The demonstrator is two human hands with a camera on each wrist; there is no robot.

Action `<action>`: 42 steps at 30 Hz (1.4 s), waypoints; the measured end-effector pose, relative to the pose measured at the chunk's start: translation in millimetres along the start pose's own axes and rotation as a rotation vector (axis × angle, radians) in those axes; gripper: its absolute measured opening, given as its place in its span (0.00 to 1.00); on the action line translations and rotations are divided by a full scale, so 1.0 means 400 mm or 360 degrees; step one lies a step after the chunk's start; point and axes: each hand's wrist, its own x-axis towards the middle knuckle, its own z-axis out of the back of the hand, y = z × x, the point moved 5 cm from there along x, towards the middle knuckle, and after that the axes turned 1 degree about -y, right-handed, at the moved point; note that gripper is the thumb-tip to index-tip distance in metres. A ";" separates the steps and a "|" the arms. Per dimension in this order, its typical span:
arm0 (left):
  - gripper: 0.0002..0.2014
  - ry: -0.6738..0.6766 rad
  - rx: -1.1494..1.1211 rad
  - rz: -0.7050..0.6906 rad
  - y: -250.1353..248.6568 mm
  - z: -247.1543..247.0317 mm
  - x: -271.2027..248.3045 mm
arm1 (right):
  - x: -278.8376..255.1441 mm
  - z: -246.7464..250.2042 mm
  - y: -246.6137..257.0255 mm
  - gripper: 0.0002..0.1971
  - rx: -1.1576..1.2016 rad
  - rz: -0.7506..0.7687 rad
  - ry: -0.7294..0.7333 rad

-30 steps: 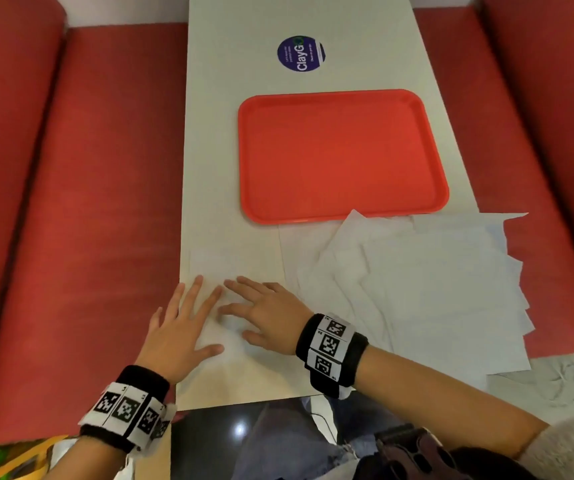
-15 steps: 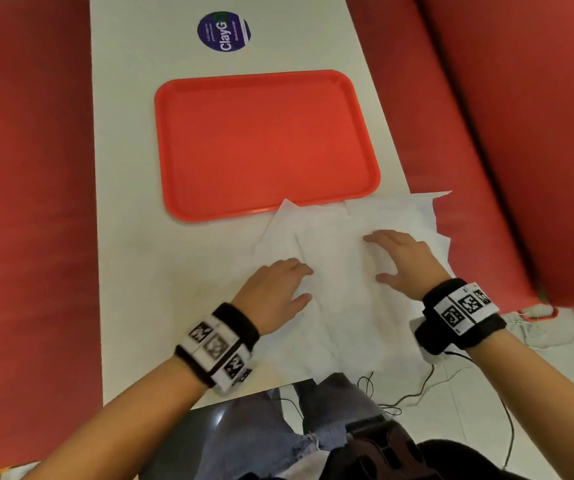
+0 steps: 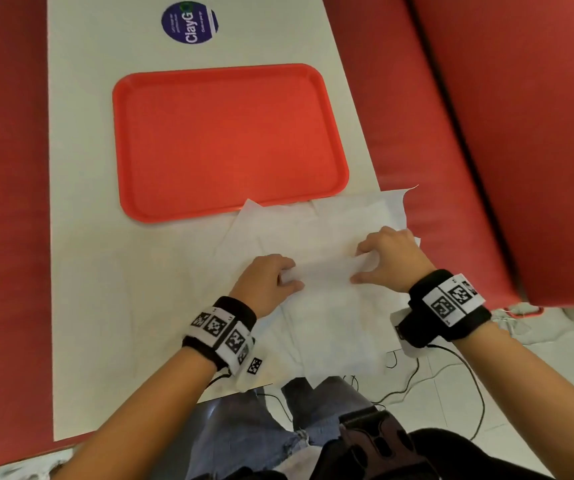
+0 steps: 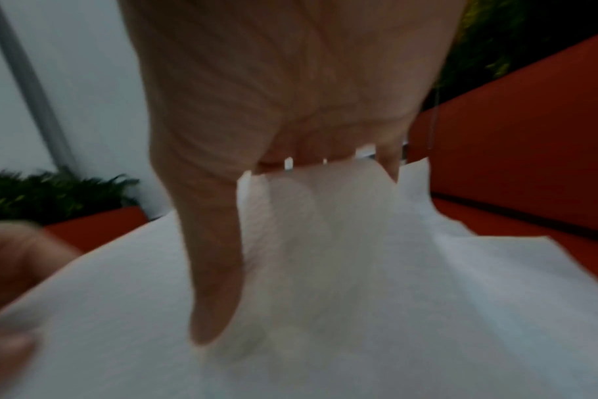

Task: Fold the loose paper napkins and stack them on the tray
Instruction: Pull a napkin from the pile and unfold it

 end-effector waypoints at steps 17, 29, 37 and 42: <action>0.26 -0.0444 -0.1250 0.0604 0.135 0.186 -0.173 | -0.031 -0.028 0.160 0.35 0.2059 -0.0039 0.0194; 0.30 -0.0783 -0.1325 0.0081 0.134 0.240 -0.300 | -0.040 0.005 0.249 0.06 0.1982 0.0184 -0.0238; 0.15 -0.1090 -0.0836 0.0115 0.180 0.290 -0.416 | -0.006 0.009 0.344 0.20 0.1561 0.0303 0.0049; 0.06 -0.1283 -0.0739 0.0187 0.228 0.316 -0.488 | 0.059 0.069 0.450 0.05 0.1188 0.0521 -0.0005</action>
